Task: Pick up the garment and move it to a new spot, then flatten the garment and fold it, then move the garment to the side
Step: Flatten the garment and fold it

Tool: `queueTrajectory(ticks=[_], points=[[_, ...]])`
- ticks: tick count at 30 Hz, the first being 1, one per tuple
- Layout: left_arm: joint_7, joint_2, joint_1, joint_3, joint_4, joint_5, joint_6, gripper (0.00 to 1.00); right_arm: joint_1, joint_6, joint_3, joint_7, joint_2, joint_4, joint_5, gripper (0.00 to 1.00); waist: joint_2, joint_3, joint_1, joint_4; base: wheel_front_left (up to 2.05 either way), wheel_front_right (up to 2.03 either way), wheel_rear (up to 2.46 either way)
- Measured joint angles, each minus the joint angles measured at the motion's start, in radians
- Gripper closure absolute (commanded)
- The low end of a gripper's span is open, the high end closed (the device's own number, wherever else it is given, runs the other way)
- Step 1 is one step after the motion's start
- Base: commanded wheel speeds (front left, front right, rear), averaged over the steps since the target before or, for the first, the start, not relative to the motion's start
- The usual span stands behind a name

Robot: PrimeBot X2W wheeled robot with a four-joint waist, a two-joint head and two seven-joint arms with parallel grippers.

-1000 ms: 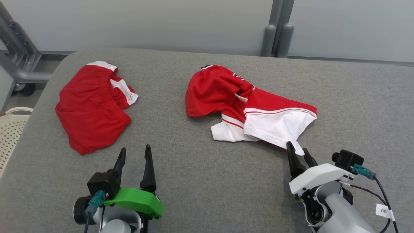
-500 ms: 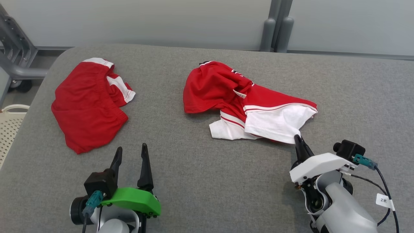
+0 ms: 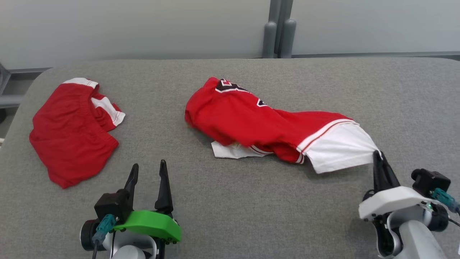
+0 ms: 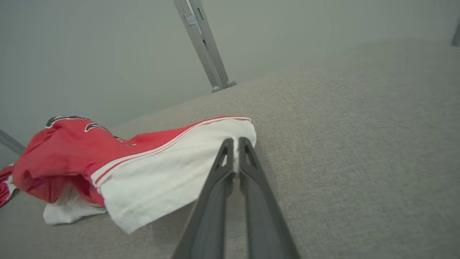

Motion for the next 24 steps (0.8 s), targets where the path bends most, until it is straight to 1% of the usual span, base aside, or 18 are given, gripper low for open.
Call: queueTrajectory(ticks=[3,6,11,13,15,18,21,22,23,24], points=[[0.001,-0.001,0.002,-0.005,-0.008,-0.005,-0.002,0.0,0.058,0.0,-0.06,0.001,0.0,-0.066,-0.088,1.0,0.0,-0.002,0.0,-0.023,0.0,0.0,0.0],[0.008,0.0,0.003,-0.007,-0.014,-0.007,-0.002,0.0,0.103,0.0,-0.104,0.03,0.0,-0.12,-0.142,1.0,0.0,-0.002,0.0,-0.045,0.0,0.0,0.0],[0.013,0.002,0.007,-0.013,-0.017,-0.009,-0.003,0.0,0.16,0.0,-0.167,0.073,0.001,-0.174,-0.241,1.0,0.0,0.002,0.0,-0.068,0.0,0.0,0.0],[0.018,0.003,0.007,-0.017,-0.017,-0.012,-0.007,0.0,0.167,0.0,-0.191,0.076,0.0,-0.183,-0.286,1.0,0.0,0.005,0.0,-0.07,0.0,0.0,0.0],[0.019,0.004,0.007,-0.021,-0.016,-0.013,-0.008,0.0,0.167,0.0,-0.217,0.081,0.0,-0.179,-0.293,1.0,0.0,0.009,0.0,-0.071,0.0,0.0,0.0],[0.023,0.004,0.007,-0.029,-0.015,-0.013,-0.011,0.0,0.167,0.0,-0.243,0.074,-0.002,-0.153,-0.344,1.0,0.0,0.013,0.0,-0.071,0.0,0.0,0.0],[0.026,0.004,0.007,-0.035,-0.013,-0.014,-0.013,0.0,0.167,0.0,-0.266,0.061,-0.002,-0.108,-0.37,1.0,0.0,0.013,0.0,-0.075,0.0,0.0,0.0],[0.027,0.004,0.007,-0.039,-0.011,-0.014,-0.016,0.0,0.165,0.0,-0.269,0.055,-0.003,-0.091,-0.385,0.82,0.0,0.013,0.0,-0.076,0.0,0.0,0.0],[0.028,0.003,0.007,-0.041,-0.008,-0.014,-0.017,0.0,0.164,0.0,-0.27,0.048,-0.003,-0.075,-0.393,0.56,0.0,0.012,0.0,-0.078,0.0,0.0,0.0],[0.028,0.003,0.007,-0.042,-0.006,-0.015,-0.017,0.0,0.162,0.0,-0.271,0.043,-0.002,-0.063,-0.397,0.11,0.0,0.009,0.0,-0.08,0.0,0.0,0.0]])
